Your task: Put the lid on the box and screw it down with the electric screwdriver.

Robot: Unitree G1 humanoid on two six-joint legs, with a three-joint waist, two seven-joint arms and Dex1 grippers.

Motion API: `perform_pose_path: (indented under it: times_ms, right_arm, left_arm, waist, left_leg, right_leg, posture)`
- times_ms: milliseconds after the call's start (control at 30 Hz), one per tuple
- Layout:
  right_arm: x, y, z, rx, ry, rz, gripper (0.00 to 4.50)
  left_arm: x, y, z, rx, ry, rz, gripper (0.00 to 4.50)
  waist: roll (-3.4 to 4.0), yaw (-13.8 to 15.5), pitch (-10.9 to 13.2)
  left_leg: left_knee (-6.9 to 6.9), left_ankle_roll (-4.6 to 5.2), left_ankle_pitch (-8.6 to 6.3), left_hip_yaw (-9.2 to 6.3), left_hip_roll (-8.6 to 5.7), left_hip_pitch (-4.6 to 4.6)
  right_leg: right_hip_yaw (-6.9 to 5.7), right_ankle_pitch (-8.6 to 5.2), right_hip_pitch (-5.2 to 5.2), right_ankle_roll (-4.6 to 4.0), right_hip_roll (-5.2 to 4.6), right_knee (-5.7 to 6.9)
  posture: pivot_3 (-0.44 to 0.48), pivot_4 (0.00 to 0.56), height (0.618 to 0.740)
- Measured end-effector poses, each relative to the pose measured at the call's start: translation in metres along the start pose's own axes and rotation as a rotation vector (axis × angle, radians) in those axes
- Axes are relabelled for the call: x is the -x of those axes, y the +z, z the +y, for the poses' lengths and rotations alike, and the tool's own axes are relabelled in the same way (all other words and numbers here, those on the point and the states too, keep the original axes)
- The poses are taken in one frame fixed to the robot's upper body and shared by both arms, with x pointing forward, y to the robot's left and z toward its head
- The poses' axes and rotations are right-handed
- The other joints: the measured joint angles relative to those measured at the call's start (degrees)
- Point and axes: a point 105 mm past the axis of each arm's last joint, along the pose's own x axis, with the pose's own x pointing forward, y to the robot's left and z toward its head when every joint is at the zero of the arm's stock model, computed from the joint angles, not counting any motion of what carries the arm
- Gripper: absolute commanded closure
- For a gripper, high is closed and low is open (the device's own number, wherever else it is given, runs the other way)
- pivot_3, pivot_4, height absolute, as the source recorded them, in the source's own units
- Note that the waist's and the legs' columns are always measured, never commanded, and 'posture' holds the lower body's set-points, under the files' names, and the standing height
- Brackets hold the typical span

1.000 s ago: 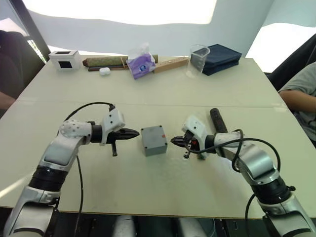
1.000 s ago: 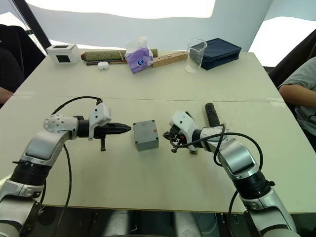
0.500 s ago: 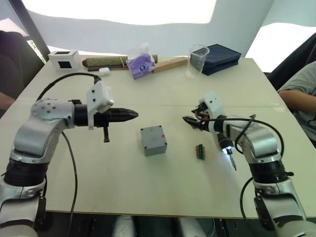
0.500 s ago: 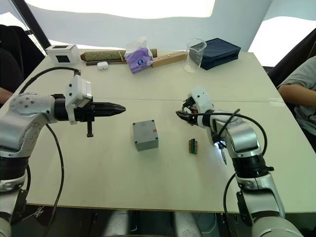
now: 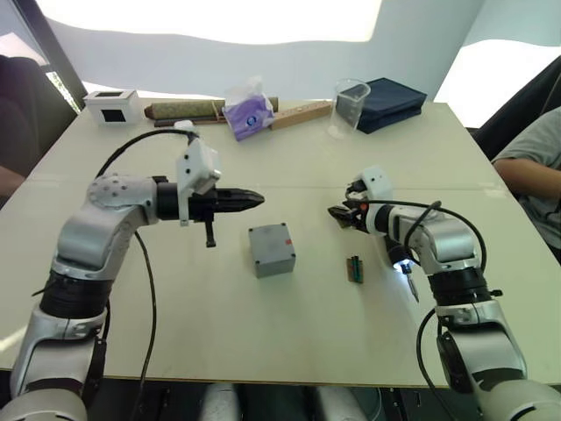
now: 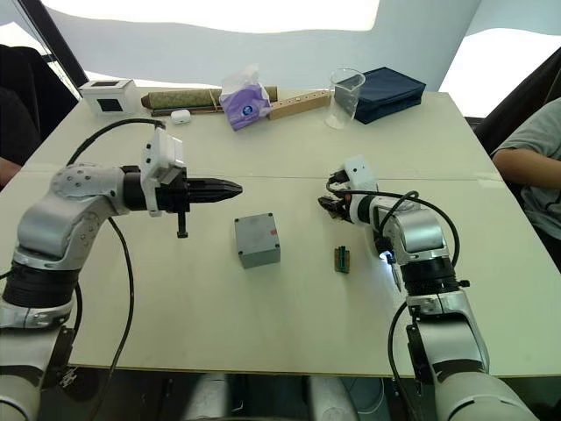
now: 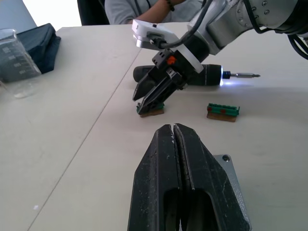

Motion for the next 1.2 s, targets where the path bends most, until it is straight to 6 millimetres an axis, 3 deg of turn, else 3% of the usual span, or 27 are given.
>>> perform_pose_path:
  times_ms: [600, 700, 800, 833, 1200]
  right_arm:
    - [-0.003, -0.0037, -0.0025, -0.017, -0.009, 0.009, 2.18]
    - [-0.0031, -0.0037, -0.0024, -0.017, -0.009, 0.009, 2.78]
    - [-0.0033, -0.0037, -0.0023, -0.018, -0.01, 0.009, 4.15]
    - [-0.0033, -0.0038, -0.0024, -0.018, -0.011, 0.009, 4.38]
    - [-0.0024, -0.0025, -0.0018, -0.015, -0.012, 0.008, 4.46]
  left_arm:
    - [0.001, -0.0046, 0.0007, -0.002, 0.011, 0.015, 4.5]
    - [0.001, -0.0049, 0.0006, -0.001, 0.011, 0.015, 4.5]
    - [0.001, -0.0049, 0.0006, -0.001, 0.012, 0.015, 4.5]
    - [0.001, -0.0049, 0.0006, -0.001, 0.012, 0.015, 4.5]
    - [0.001, -0.005, 0.0007, -0.001, 0.013, 0.015, 4.5]
  waist:
    - [0.0, 0.05, 0.0]
    - [0.0, 0.05, 0.0]
    - [0.0, 0.05, 0.0]
    - [0.0, 0.04, 0.0]
    - [0.0, 0.05, 0.0]
  left_leg:
    - [0.0, -0.01, 0.0, 0.0, 0.0, 0.0]
    - [0.0, -0.01, 0.01, 0.0, 0.0, 0.0]
    - [0.0, -0.01, 0.01, 0.0, 0.0, 0.0]
    - [0.0, -0.01, 0.01, 0.0, 0.0, 0.0]
    - [0.0, -0.01, 0.01, 0.0, 0.0, 0.0]
  right_leg:
    - [0.0, 0.0, 0.0, 0.0, -0.01, 0.0]
    - [0.0, 0.0, 0.0, 0.0, -0.01, 0.0]
    - [0.0, 0.0, 0.0, 0.0, -0.01, 0.0]
    - [0.0, 0.0, 0.0, 0.0, -0.01, 0.01]
    - [0.0, 0.0, 0.0, 0.0, -0.01, 0.01]
  posture:
    - [0.0, 0.15, 0.74]
    - [0.0, 0.15, 0.74]
    - [0.0, 0.15, 0.74]
    - [0.0, 0.15, 0.74]
    - [0.0, 0.15, 0.74]
